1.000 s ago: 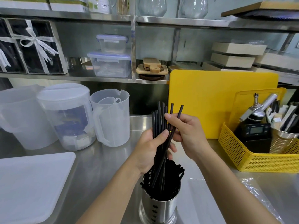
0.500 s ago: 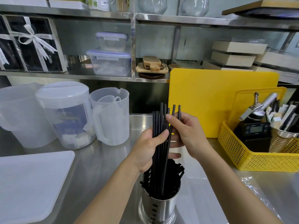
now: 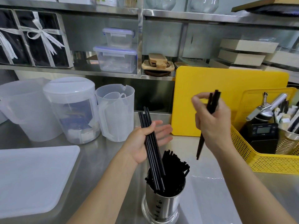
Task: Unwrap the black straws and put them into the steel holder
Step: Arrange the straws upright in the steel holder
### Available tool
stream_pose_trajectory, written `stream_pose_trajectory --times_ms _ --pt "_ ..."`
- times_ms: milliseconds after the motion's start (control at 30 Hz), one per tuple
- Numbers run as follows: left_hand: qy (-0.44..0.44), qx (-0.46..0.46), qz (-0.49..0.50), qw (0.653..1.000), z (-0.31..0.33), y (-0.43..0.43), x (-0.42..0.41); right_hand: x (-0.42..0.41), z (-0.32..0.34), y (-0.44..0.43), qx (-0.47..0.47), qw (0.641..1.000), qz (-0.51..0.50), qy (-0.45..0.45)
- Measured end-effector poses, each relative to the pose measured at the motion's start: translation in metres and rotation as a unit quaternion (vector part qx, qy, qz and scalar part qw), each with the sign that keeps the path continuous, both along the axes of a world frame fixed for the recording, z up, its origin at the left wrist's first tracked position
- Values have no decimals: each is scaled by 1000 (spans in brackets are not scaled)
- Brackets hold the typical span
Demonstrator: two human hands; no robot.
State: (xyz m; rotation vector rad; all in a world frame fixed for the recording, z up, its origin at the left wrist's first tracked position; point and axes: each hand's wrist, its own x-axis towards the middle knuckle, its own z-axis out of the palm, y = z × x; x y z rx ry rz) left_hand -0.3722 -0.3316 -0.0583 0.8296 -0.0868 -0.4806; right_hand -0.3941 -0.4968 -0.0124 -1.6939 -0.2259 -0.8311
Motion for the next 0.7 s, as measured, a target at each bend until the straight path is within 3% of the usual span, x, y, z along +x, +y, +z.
stream_pose_trajectory --times_ms 100,167,267,367,467,567,700 --pt "28 5 -12 1000 0 0 0 -4 -15 6 -15 999 31 -1" --pt "65 34 -40 997 -4 1 1 -7 -24 13 -86 993 20 -81" --pt "114 65 -103 986 -3 -2 -4 -7 -36 23 -317 923 34 -215" --pt "114 123 -108 980 2 -11 -8 -7 -50 41 -406 867 98 -272" --pt "153 114 -149 970 -5 -8 -5 -9 -69 54 -449 838 156 -269" --pt "169 63 -136 974 -13 0 4 -7 -71 50 -458 841 180 -225" --pt "101 40 -102 989 -13 3 6 -7 -73 43 -489 838 183 -159"
